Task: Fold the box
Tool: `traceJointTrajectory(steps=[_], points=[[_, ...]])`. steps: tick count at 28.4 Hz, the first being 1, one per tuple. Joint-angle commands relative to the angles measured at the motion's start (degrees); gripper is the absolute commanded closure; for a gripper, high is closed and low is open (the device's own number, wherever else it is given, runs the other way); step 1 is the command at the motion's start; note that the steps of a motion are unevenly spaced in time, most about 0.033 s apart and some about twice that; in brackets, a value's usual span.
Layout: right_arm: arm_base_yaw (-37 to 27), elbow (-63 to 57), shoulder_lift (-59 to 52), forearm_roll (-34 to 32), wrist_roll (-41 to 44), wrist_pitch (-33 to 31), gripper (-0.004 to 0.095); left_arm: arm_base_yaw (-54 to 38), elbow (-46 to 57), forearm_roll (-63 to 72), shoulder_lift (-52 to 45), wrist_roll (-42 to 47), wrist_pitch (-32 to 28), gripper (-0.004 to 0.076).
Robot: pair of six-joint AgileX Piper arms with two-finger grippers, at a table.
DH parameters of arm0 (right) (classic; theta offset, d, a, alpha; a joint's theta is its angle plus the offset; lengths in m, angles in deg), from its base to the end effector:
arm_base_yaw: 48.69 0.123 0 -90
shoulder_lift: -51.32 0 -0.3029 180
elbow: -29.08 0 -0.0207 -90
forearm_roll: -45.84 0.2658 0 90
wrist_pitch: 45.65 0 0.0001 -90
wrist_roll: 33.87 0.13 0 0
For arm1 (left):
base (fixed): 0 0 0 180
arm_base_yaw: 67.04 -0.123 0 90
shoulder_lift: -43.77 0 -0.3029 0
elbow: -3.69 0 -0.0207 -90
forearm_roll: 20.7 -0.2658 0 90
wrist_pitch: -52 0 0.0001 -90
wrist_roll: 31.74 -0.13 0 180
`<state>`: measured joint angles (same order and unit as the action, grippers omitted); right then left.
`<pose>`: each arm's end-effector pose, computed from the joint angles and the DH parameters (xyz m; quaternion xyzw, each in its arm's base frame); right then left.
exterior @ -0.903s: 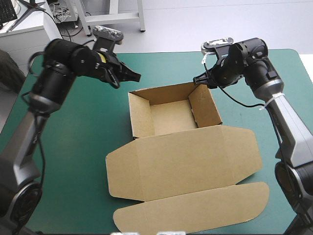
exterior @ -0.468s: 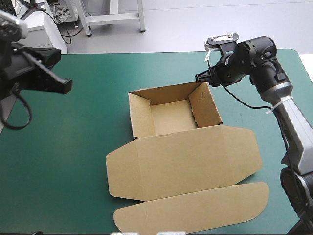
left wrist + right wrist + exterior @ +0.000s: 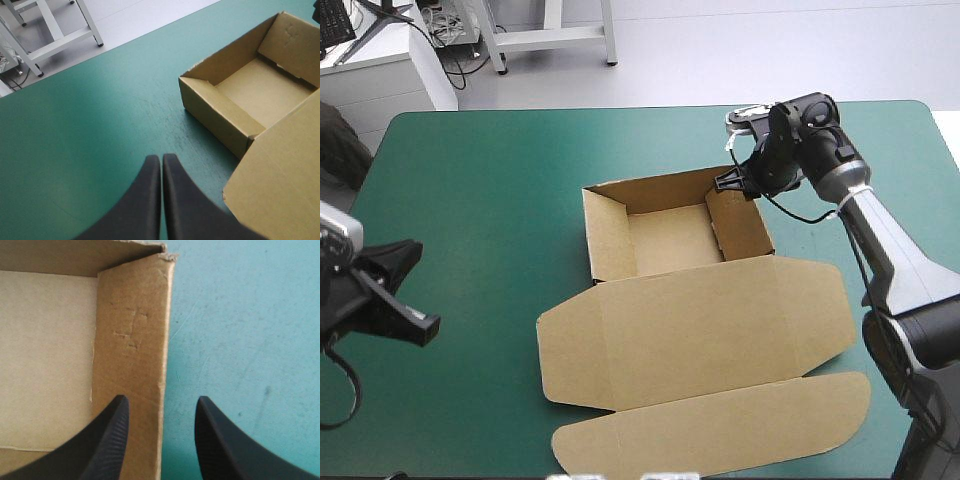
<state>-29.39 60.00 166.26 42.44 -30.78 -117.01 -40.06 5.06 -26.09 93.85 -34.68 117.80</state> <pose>0.4214 0.1398 0.3279 -0.1409 0.9664 0.0125 0.2148 0.1082 -0.0426 0.4779 0.2145 0.8254 -0.0627 0.5184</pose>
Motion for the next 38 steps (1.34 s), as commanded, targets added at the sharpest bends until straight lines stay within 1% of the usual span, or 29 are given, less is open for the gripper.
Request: traceJointTrajectory(steps=[1, 6, 11, 12, 14, 16, 19, 23, 28, 32, 35, 36, 37, 38], points=[[-0.18, 1.41, 0.13, -0.11, -0.34, -0.48, 0.0508, 0.24, 8.98, -0.38, -6.31, 2.33, -7.46, 0.0734], [-0.18, 1.41, 4.02, 2.23, -0.34, -0.11, 0.0508, 0.24, 22.12, -0.38, -15.31, 5.77, -11.54, 0.0734], [-0.18, 1.41, 6.28, 2.93, -0.34, 0.96, 0.0510, 0.24, 32.89, -0.27, -23.86, 5.75, -14.94, 0.0734], [-0.18, 1.31, 6.59, 2.93, -0.34, 0.96, 0.0524, 0.24, 34.71, -0.27, -25.50, 5.91, -15.87, 0.0734], [-0.18, 1.33, 6.83, 2.63, -0.06, 0.85, 0.0572, 0.24, 37.66, -0.16, -28.26, 6.49, -17.55, 0.0734], [-0.18, 1.33, 7.09, 2.39, 0.50, 0.85, 0.0685, 0.24, 40.43, -0.16, -30.98, 7.22, -18.46, 0.0734], [-0.18, 1.33, 7.22, 2.17, 0.50, 0.85, 0.0919, 0.24, 43.69, -0.16, -34.19, 7.22, -18.78, 0.0734], [-0.18, 1.33, 7.36, 0.31, 0.48, 0.85, 0.0928, 0.24, 46.18, 0.72, -36.12, 7.50, -19.19, 0.0734], [-1.03, 1.33, 7.36, -9.77, 0.48, -0.46, 0.0928, 0.24, 46.30, 0.73, -36.12, 7.50, -20.91, 0.0734], [-6.47, 1.45, 7.36, -13.51, 0.22, -0.46, 0.0928, 0.24, 46.29, 0.33, -36.12, 7.50, -21.33, 0.0734], [-13.14, 1.45, 7.36, -13.02, -0.27, -0.46, 0.0928, 0.24, 46.29, 0.22, -36.12, 7.50, -21.33, 0.0734], [-18.54, 1.45, 7.36, -11.90, -0.48, -0.46, 0.0928, 0.24, 46.29, 0.23, -36.12, 7.50, -21.33, 0.0734], [-20.78, 1.45, 7.36, -11.22, -0.87, -0.46, 0.0928, 0.24, 46.29, 0.23, -36.12, 7.50, -21.33, 0.0734], [-26.37, 1.45, 7.36, -9.30, -1.99, -0.46, 0.0928, 0.24, 46.29, 0.23, -36.12, 7.50, -21.33, 0.0734]])
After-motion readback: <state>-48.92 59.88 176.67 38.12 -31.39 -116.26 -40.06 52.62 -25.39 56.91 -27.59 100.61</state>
